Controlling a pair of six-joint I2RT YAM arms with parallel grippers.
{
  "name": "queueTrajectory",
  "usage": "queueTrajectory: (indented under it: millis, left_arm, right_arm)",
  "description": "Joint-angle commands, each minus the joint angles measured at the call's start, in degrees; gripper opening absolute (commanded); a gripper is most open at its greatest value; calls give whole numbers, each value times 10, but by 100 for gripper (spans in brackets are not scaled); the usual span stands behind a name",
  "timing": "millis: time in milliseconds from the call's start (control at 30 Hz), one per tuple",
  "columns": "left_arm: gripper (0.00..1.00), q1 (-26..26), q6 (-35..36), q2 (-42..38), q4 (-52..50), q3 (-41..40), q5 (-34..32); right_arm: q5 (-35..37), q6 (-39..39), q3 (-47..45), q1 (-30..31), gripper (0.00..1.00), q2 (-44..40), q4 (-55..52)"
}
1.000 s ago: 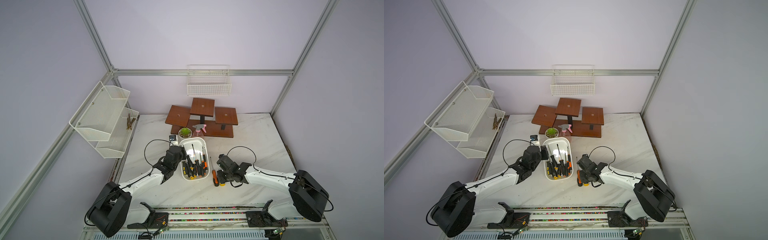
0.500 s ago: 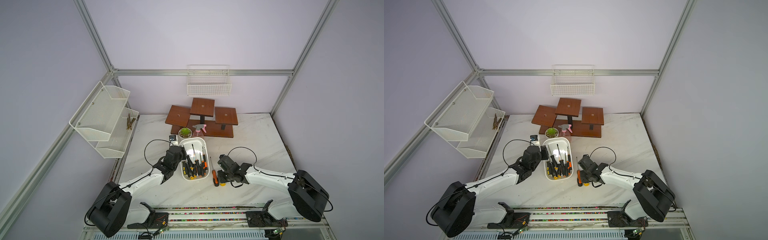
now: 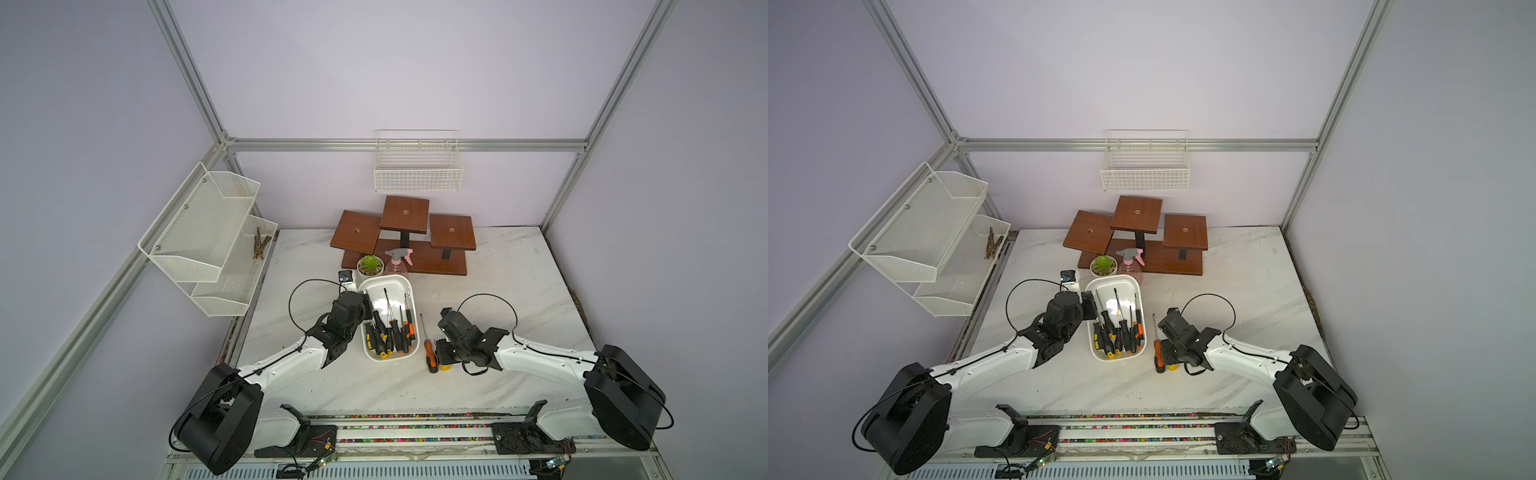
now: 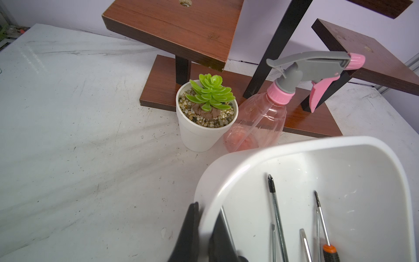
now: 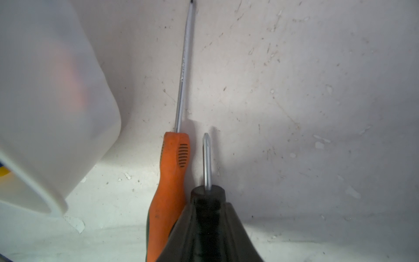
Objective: Take out the screwdriver from the storage box
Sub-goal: Place the screwdriver at the center of the board.
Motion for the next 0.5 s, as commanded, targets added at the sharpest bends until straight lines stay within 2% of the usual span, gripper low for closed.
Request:
queueTrajectory:
  millis: [0, 267, 467]
  left_arm:
    - [0, -4, 2, 3, 14, 3, 10]
    - [0, -4, 3, 6, 13, 5, 11]
    - [0, -4, 2, 6, 14, 5, 10]
  right_arm:
    - [3, 7, -2, -5, 26, -20, -1]
    - [14, 10, 33, -4, 41, -74, -51]
    - [-9, -9, 98, 0, 43, -115, -85]
